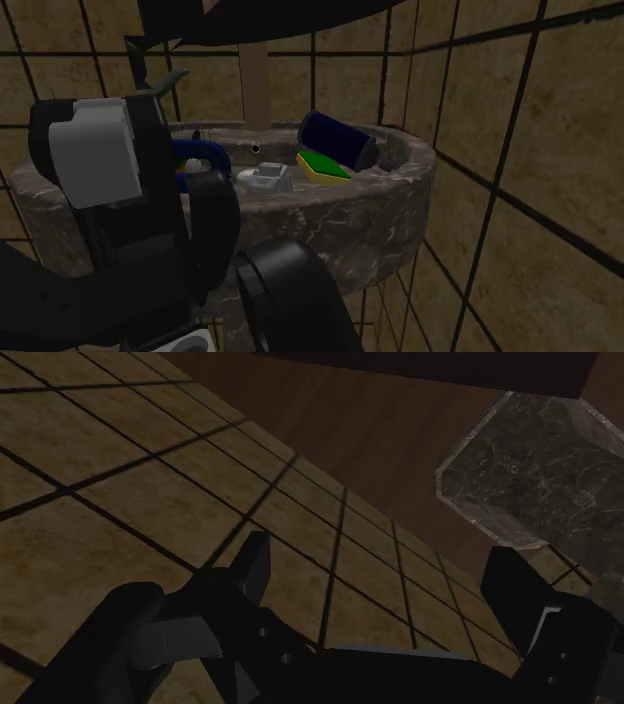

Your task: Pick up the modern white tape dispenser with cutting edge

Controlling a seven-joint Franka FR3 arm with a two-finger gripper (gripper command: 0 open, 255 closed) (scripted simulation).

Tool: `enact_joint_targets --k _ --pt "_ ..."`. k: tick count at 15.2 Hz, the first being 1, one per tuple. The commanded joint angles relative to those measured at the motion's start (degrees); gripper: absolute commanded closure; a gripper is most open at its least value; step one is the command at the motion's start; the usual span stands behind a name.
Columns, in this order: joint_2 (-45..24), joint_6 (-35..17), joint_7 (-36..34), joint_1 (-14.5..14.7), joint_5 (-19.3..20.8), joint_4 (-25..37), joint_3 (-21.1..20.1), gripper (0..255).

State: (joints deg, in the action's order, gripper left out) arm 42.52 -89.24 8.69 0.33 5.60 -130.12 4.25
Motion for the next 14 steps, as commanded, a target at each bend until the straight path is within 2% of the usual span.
enact_joint_targets --k 1,14 --pt "0.00 0.00 0.00 0.00 0.00 0.00 0.00 0" --pt "-19.24 -0.24 -5.38 7.33 -5.02 14.93 -11.12 0"
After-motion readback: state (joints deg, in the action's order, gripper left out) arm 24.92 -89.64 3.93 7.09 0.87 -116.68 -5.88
